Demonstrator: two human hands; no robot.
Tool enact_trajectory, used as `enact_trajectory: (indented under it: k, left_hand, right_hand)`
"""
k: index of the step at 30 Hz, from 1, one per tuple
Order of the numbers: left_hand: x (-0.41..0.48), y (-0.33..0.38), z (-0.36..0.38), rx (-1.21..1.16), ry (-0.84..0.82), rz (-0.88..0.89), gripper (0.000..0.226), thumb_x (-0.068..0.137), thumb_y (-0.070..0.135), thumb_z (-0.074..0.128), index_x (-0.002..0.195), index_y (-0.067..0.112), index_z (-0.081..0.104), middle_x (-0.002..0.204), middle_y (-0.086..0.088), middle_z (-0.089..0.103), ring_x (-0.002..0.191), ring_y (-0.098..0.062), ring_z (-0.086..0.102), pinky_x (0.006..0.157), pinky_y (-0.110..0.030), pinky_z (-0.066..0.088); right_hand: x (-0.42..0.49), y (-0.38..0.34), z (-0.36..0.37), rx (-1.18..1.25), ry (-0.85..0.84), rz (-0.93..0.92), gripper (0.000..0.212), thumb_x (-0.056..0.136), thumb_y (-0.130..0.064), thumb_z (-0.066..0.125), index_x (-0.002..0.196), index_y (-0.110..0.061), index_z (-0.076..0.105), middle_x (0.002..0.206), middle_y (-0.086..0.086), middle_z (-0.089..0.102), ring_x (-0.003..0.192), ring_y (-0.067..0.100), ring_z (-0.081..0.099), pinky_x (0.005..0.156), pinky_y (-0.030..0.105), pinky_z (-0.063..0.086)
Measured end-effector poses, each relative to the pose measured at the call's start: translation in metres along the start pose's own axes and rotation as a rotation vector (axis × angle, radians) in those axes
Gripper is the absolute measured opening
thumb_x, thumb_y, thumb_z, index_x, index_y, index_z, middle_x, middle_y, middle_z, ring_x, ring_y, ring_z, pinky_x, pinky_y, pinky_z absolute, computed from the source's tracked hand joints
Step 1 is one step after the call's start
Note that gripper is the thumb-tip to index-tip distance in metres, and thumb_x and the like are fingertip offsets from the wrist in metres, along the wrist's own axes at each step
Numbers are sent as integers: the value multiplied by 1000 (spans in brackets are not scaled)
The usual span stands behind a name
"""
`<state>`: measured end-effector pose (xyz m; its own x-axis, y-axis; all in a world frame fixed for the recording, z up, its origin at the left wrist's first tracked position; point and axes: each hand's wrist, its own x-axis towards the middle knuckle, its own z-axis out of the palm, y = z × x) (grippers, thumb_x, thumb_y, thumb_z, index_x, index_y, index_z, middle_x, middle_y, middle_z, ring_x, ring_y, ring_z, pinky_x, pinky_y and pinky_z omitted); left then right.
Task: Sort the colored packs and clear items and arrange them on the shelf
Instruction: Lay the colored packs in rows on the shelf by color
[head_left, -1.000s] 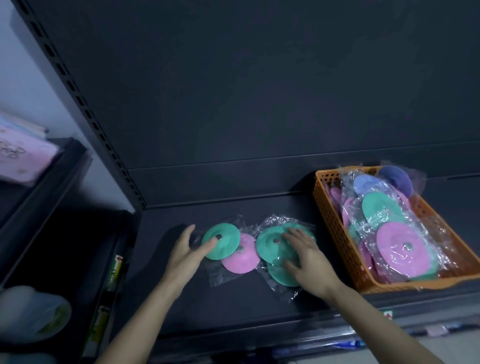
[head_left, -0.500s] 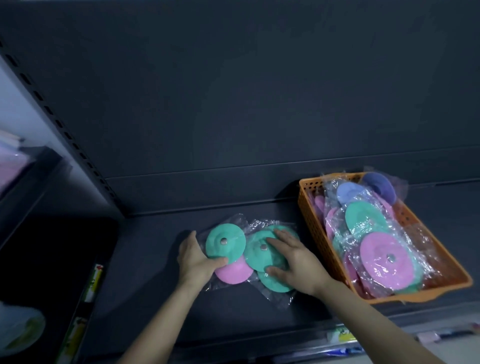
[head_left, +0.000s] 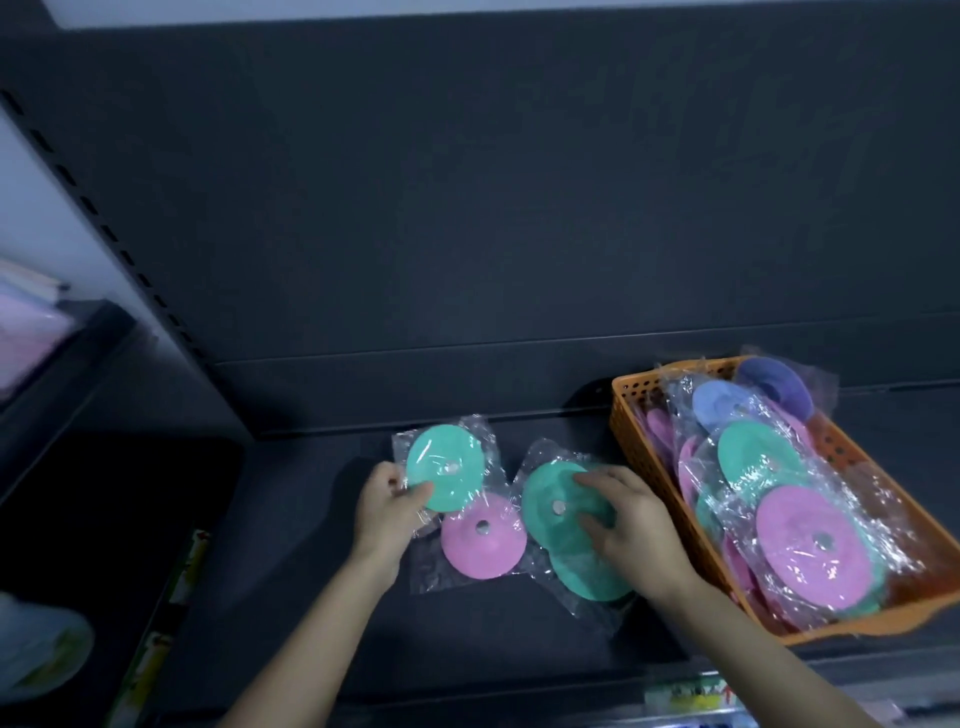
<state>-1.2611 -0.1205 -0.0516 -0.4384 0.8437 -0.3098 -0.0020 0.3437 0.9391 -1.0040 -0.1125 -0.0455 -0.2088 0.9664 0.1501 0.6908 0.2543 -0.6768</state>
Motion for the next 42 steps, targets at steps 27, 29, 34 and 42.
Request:
enact_trajectory:
  k: [27,29,34,42]
  left_hand:
    - [3,-9,-29,-213,-191,28,32,78,-6,68,104,10,58,100,-8,72,88,-22,70,75,-35,55]
    - [7,-9,-34,-224,-190,25,32,80,-6,67,105,10,57,102,-10,71,91,-24,69,80,-40,54]
    - [12,-12,-38,-238,-209,17,35,80,-7,65,112,4,55,108,-16,69,98,-33,66,89,-50,51]
    - [15,-13,-37,-219,-209,14,27,82,-7,64,106,3,56,107,-20,68,97,-36,66,90,-54,50]
  right_hand:
    - [13,-40,30,-351,-73,129,44,88,-28,58,127,-8,55,135,17,47,126,33,40,107,35,32]
    - [5,-24,22,-483,-102,243,50,91,-36,53,133,-10,47,139,16,42,128,34,36,107,39,32]
    - [-15,-2,19,-442,-251,284,65,94,-46,45,148,-18,24,150,13,29,131,34,35,108,34,29]
    - [1,-6,21,-279,-67,321,64,90,-45,55,137,-4,40,138,19,46,127,34,43,104,36,37]
